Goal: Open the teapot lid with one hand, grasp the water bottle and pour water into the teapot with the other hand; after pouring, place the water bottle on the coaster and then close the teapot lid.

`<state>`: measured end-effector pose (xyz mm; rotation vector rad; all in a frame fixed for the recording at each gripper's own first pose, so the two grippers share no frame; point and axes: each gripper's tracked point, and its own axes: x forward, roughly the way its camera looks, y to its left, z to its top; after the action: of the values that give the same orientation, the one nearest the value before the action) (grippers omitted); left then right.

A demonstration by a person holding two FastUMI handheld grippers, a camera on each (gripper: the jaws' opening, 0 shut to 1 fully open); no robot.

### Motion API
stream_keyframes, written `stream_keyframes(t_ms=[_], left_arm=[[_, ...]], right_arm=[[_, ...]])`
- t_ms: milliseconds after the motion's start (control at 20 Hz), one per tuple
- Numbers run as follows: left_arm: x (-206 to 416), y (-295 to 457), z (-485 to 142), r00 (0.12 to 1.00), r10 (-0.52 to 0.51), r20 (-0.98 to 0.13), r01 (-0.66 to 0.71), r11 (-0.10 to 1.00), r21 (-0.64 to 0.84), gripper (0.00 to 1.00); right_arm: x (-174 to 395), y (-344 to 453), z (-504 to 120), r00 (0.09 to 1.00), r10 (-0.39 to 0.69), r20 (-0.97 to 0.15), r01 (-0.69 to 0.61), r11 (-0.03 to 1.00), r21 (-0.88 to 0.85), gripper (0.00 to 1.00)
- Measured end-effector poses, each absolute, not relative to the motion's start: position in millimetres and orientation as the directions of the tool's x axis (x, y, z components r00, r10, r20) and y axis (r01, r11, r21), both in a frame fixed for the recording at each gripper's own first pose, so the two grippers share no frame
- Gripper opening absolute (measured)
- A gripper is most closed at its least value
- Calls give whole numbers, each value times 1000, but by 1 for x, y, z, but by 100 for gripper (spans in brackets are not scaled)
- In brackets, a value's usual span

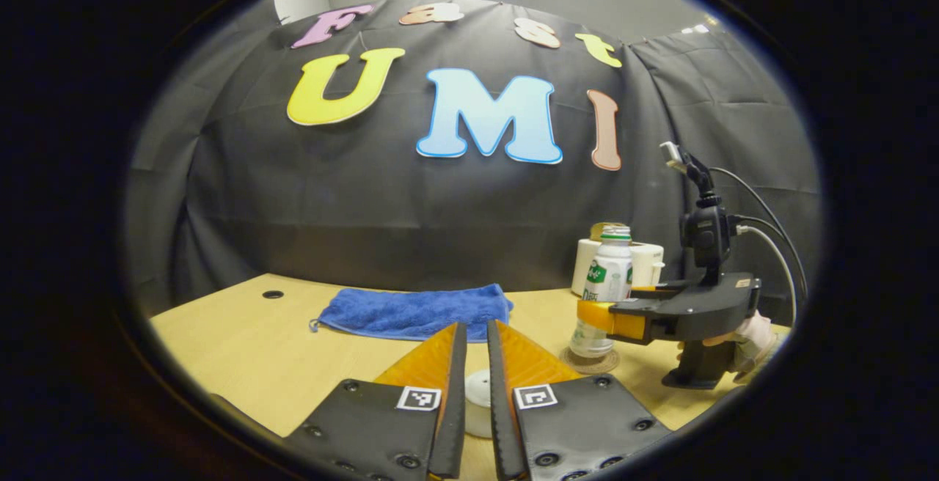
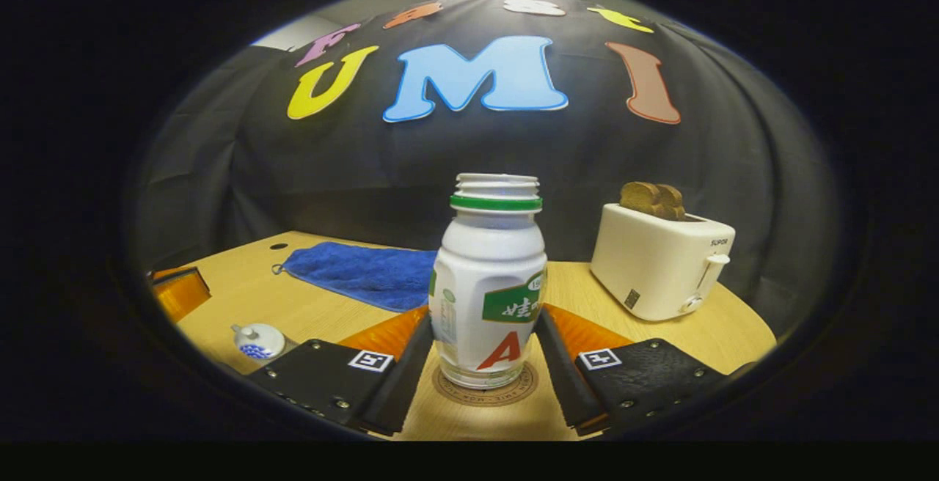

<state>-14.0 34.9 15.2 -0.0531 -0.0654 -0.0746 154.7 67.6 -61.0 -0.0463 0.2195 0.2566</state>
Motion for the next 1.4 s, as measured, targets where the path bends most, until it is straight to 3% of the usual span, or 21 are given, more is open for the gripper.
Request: stream_keyframes(t_ms=[600,850,900,1000,1050,1100,1150,1400], left_arm=[[-14,32,12,995,-84,53,87,995,-52,22],[-14,32,11,995,-88,51,91,995,-52,23],[-14,32,11,995,-89,51,92,994,-53,30],[-14,31,11,995,-91,51,94,994,-54,30],[-15,31,11,994,-92,51,94,994,-54,23],[-15,31,12,994,-92,50,95,994,-54,23],[-14,30,10,995,-92,50,95,994,-54,30],[-15,29,12,994,-96,53,99,994,-54,23]], right_arm=[[157,68,-69,942,242,-232,-255,967,-28,77],[156,70,-71,941,245,-234,-263,964,-50,82],[156,69,-73,941,244,-235,-261,964,-47,82],[156,68,-74,941,243,-233,-260,965,-42,83],[157,68,-72,943,240,-229,-256,966,-43,91],[156,67,-72,944,241,-225,-257,965,-44,99],[156,68,-71,943,245,-224,-262,964,-49,97],[151,69,-66,947,248,-205,-264,963,-52,97]])
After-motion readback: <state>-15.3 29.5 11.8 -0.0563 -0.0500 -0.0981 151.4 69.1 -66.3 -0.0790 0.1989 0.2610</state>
